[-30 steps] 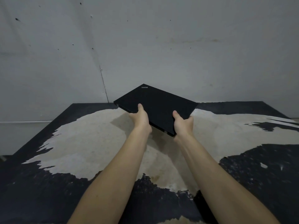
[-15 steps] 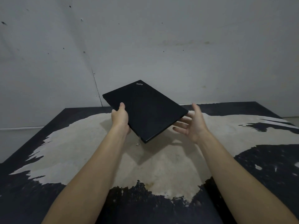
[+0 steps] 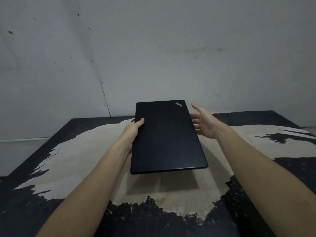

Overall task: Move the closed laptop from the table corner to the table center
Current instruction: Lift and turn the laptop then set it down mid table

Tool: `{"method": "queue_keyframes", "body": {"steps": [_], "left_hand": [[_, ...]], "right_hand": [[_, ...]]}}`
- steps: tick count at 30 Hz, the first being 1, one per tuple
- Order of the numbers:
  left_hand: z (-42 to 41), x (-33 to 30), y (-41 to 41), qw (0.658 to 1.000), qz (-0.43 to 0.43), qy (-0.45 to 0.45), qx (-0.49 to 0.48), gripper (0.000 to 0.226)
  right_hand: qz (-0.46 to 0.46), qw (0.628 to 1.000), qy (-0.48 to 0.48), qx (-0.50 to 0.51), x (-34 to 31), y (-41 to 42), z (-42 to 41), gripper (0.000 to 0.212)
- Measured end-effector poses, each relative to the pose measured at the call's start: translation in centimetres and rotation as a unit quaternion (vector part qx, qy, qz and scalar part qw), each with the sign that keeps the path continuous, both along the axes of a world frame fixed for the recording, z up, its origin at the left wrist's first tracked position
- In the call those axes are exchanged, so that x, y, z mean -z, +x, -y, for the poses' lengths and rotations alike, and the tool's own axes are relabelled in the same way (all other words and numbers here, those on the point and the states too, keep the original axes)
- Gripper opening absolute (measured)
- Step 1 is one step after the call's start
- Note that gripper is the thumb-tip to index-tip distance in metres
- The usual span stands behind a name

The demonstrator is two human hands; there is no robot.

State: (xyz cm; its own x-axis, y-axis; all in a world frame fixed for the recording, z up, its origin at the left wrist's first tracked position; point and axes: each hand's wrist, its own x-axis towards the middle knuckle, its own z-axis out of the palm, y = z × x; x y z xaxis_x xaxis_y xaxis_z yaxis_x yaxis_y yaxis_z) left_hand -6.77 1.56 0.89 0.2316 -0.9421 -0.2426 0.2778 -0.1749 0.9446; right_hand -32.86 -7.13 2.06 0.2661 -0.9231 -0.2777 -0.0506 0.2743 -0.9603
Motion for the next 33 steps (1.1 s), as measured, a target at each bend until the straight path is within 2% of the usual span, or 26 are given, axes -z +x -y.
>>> {"method": "queue_keyframes", "body": {"steps": [2,6,10,13,18,20,23,25,28,31,33], "left_hand": [[0.3,0.2,-0.2,1.0,0.011,-0.004,0.014,0.031],[0.7,0.3,-0.6,0.998,0.036,-0.005,0.044,0.03],[1.0,0.6,-0.9,0.996,0.047,0.002,0.074,0.017],[1.0,0.7,-0.9,0.995,0.051,0.007,0.089,0.017],[0.7,0.6,-0.9,0.99,0.05,0.042,0.126,0.021],[0.3,0.5,-0.7,0.988,0.025,0.055,0.144,0.029],[-0.1,0.5,0.2,0.988,-0.013,0.049,0.143,0.057],[-0.4,0.6,1.2,0.987,-0.061,0.04,0.143,0.066],[-0.4,1.3,2.9,0.987,-0.113,0.024,0.115,0.086],[-0.4,1.7,3.3,0.984,-0.156,0.008,0.082,0.089],[-0.1,1.9,3.0,0.982,-0.18,-0.005,0.051,0.076]], "right_hand": [[0.002,1.0,0.014,-0.005,0.0,0.0,0.1,0.061],[0.057,0.998,0.023,-0.004,-0.2,0.2,0.2,0.054],[0.058,0.997,0.047,0.006,-0.4,-0.1,0.3,0.042],[0.057,0.997,0.058,0.008,0.2,-0.2,0.4,0.03],[0.116,0.992,0.046,0.031,1.5,0.0,0.2,0.036],[0.132,0.989,0.042,0.047,1.8,-0.3,0.1,0.035],[0.154,0.985,0.036,0.072,2.1,-0.9,0.1,0.038],[0.173,0.98,0.041,0.092,2.3,-1.4,0.1,0.036],[0.206,0.967,0.049,0.138,2.6,-1.8,0.0,0.035],[0.229,0.953,0.034,0.195,2.8,-1.8,-0.1,0.033],[0.245,0.942,0.021,0.23,2.8,-1.6,-0.2,0.03]]}}
